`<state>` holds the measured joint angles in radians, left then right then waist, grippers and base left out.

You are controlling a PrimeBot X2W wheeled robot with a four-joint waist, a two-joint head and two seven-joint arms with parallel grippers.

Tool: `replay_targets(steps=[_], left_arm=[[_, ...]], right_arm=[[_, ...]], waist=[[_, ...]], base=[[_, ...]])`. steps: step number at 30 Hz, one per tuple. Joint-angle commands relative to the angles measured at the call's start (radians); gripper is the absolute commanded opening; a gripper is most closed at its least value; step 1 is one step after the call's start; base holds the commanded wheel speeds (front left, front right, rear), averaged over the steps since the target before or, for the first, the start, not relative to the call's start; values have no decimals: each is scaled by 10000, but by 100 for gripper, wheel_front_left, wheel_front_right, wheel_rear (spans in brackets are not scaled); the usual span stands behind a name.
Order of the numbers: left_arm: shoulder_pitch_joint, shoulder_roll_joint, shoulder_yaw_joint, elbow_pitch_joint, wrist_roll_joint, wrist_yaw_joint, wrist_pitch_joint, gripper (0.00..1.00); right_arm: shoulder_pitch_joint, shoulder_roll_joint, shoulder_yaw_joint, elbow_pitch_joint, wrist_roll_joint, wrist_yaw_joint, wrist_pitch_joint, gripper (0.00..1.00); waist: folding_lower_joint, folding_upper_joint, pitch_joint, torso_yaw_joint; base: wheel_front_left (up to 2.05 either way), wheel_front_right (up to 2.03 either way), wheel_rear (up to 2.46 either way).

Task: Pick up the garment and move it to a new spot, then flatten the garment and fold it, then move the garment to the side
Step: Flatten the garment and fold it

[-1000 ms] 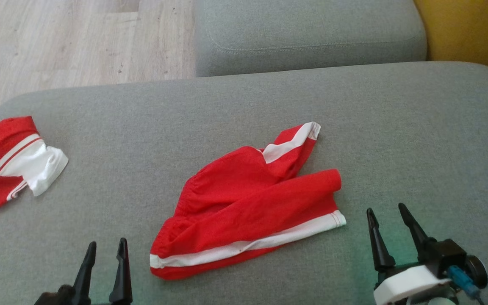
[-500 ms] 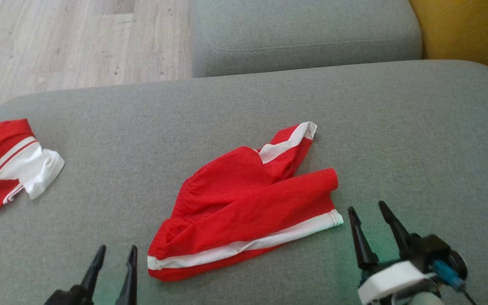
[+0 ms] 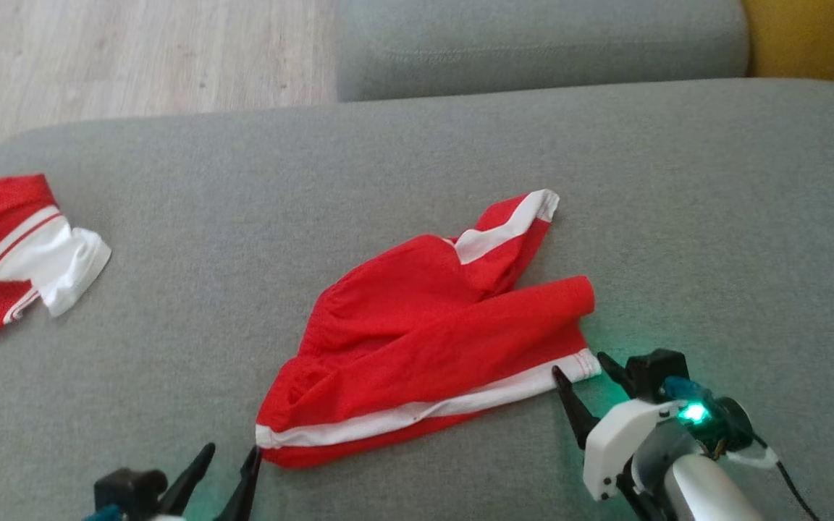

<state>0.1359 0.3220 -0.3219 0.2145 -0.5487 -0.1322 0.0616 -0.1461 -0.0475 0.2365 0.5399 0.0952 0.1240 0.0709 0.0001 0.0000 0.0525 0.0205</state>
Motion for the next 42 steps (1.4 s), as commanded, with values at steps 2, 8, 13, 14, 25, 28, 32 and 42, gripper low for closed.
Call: replay_targets(steps=[2, 8, 13, 14, 25, 28, 32, 42], left_arm=[[-694, 265, 250, -348, -164, 16, -33, 100], [-1019, 508, -179, -375, -847, 16, -156, 100], [-1158, 779, -610, -401, -1449, 16, -191, 100], [-1181, 825, -662, -392, -1548, 16, -218, 100], [-1738, 1329, -1647, -232, -2638, 16, -279, 100], [-1906, 1444, -1876, -174, -2910, 16, -363, 100], [-2036, 1567, -2145, -87, -3127, 16, -401, 100], [-2198, 1913, -2941, -5, -3796, 16, -644, 0]], right_arm=[[-601, -27, 156, -75, -98, 67, 12, 100], [-811, -27, 147, 436, -3, 67, 74, 100], [-871, -27, 270, 603, -3, 67, 129, 100], [-885, -27, 301, 620, 9, 67, 146, 100], [-1057, -27, 603, 628, 184, 67, 269, 100], [-1056, -27, 708, 632, 267, 67, 340, 100], [-1057, -27, 829, 625, 329, 67, 421, 100], [-909, -27, 1299, 476, 799, 67, 843, 0]], waist=[[-1, 0, 191, 119], [-1, 0, 427, 227], [-1, 0, 497, 156], [-1, 0, 506, 131], [-1, 0, 684, -108], [-1, 0, 717, -157], [-1, 0, 736, -219], [-1, 0, 626, -377]], base=[[0, 0, 0], [0, 0, 0], [0, 0, 0], [0, 0, 0], [0, 0, 0], [0, 0, 0], [0, 0, 0], [0, 0, 0]])
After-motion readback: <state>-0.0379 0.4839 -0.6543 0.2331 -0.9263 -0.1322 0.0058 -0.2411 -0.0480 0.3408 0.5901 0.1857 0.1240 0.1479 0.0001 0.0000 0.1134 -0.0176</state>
